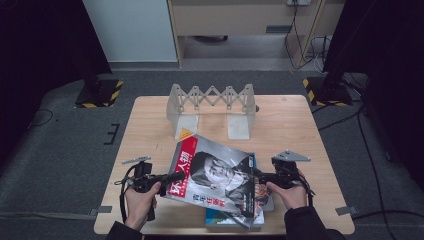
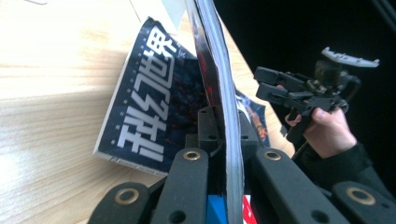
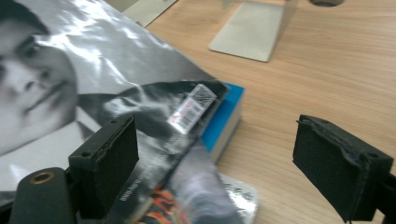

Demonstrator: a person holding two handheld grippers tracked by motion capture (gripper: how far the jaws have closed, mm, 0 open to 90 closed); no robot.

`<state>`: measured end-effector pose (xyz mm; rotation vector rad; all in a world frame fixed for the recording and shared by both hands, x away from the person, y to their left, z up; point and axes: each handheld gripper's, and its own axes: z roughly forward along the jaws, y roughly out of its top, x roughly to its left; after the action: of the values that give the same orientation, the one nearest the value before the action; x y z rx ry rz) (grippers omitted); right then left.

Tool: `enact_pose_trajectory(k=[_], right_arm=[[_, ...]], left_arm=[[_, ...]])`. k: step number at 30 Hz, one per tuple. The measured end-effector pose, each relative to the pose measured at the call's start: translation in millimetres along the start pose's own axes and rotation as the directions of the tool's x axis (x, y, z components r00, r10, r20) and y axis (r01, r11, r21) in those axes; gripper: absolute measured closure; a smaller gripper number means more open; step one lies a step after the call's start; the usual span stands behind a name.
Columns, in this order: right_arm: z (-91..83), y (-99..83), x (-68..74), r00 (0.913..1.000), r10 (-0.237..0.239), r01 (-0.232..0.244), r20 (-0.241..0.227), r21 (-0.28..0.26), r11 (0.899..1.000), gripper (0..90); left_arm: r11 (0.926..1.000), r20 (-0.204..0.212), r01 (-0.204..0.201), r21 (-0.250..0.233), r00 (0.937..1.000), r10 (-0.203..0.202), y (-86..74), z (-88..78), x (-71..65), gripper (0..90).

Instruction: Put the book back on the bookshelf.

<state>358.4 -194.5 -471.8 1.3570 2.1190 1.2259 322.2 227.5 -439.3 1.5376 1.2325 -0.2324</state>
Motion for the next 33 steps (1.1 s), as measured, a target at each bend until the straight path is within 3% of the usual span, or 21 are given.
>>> enact_pose_trajectory(k=[8, 14, 20, 27, 33], right_arm=[[-10.0, -1.2, -25.0, 0.9965, 0.038, -0.036, 0.074, -0.024, 0.999, 13.3], [-15.7, -5.0, -44.4, 0.9894, 0.056, -0.053, 0.134, -0.023, 0.998, 12.4], [-15.6, -9.8, -57.5, 0.9819, 0.054, -0.055, 0.182, -0.002, 0.998, 11.4], [-14.4, -12.9, -66.8, 0.9751, 0.058, -0.063, 0.214, 0.015, 0.998, 11.1], [-11.6, -15.3, -72.7, 0.9705, 0.05, -0.06, 0.236, 0.034, 0.998, 10.4]], left_arm=[[0.9969, 0.077, 0.05, -0.061, 0.996, -0.046, 13.6, -10.1, -4.5, 85.8], [0.991, 0.106, 0.042, -0.127, 0.994, -0.029, 31.1, -18.7, -13.0, 85.8], [0.9831, 0.053, -0.025, -0.181, 0.998, 0.035, 55.2, -24.3, -26.6, 85.6], [0.9691, -0.027, -0.087, -0.231, 0.9962, 0.083, 85.6, -29.3, -36.7, 85.5], [0.9593, -0.032, -0.1, -0.264, 0.995, 0.095, 102.3, -40.8, -41.6, 85.6]])
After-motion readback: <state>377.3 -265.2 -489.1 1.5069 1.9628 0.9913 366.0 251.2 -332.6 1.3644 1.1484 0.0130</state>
